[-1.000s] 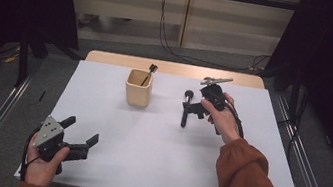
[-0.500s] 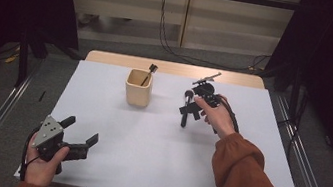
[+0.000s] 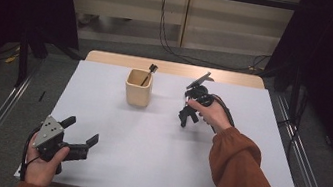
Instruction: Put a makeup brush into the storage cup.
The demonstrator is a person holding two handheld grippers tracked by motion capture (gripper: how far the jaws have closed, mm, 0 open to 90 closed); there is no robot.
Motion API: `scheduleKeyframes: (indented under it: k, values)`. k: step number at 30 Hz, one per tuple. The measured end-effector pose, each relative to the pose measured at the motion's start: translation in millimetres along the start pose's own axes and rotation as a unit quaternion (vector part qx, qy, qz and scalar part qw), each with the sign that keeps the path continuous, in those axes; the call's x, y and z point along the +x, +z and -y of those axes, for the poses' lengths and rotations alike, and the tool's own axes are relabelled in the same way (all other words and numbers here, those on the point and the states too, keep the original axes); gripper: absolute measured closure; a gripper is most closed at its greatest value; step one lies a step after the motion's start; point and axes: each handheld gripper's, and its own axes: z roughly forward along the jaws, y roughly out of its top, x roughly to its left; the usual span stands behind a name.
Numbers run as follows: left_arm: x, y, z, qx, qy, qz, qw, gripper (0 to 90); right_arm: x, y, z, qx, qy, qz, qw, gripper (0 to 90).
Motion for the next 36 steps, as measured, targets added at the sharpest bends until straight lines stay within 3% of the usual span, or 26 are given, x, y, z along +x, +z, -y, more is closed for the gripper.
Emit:
scheduleKeyframes:
  k: [2,9,26,32,36]
  values:
    - [0.5,-0.3,-0.1,0.0,0.001,0.0,1.0,2.1,0.1,1.5,-1.9,0.007,0.016,-0.005,0.9998,9.6]
    - [0.6,-0.2,0.1,0.003,0.002,-0.001,1.0,2.2,-3.8,6.6,-6.0,0.036,0.032,-0.005,0.9988,7.5]
    - [1.4,-0.7,0.6,0.005,0.003,-0.003,1.0,2.4,2.5,20.4,-16.8,0.06,0.056,-0.005,0.9966,33.6]
    - [1.2,0.1,0.9,0.006,-0.001,-0.002,1.0,2.3,6.8,25.6,-18.0,0.07,0.032,0.013,0.997,38.2]
    - [-0.6,-0.8,0.7,0.006,0.003,0.0,1.0,2.3,7.7,25.4,-17.9,0.072,0.033,0.027,0.9965,45.5]
